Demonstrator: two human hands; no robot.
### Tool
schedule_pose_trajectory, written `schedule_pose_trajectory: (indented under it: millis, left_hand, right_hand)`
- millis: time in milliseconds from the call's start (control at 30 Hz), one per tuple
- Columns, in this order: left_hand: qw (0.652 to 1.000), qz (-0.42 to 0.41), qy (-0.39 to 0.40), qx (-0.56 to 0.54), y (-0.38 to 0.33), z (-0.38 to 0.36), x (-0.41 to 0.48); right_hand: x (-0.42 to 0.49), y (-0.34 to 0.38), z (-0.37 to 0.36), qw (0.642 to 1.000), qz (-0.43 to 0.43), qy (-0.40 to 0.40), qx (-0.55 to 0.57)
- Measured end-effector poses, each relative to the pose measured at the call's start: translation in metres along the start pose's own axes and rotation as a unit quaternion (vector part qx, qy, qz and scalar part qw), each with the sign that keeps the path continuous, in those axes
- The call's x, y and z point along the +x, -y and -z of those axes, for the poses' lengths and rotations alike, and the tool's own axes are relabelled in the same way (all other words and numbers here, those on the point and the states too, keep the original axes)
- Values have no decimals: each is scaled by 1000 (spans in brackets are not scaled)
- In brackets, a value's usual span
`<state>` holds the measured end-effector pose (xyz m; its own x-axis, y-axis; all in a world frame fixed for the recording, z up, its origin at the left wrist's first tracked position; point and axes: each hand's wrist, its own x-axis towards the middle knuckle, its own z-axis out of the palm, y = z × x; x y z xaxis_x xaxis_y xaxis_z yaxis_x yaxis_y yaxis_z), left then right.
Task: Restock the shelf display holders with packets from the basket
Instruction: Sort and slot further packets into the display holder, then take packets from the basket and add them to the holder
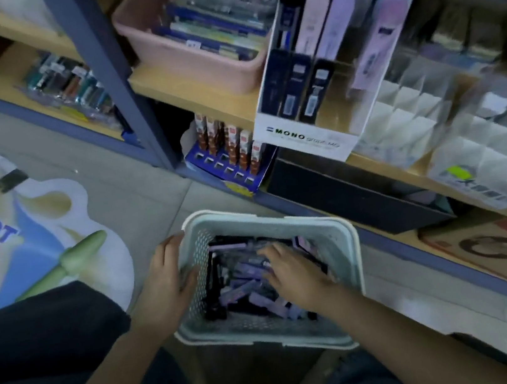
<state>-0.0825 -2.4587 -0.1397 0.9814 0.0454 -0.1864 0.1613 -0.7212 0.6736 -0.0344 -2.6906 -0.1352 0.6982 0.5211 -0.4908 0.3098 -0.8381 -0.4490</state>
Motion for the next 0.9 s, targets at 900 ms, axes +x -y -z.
schedule_pose_trajectory:
  millis: [900]
  left_hand:
    - [983,100,-75,-134,-1,-25,-12]
  right_hand:
    - [34,-22,-53,988,-20,71,134]
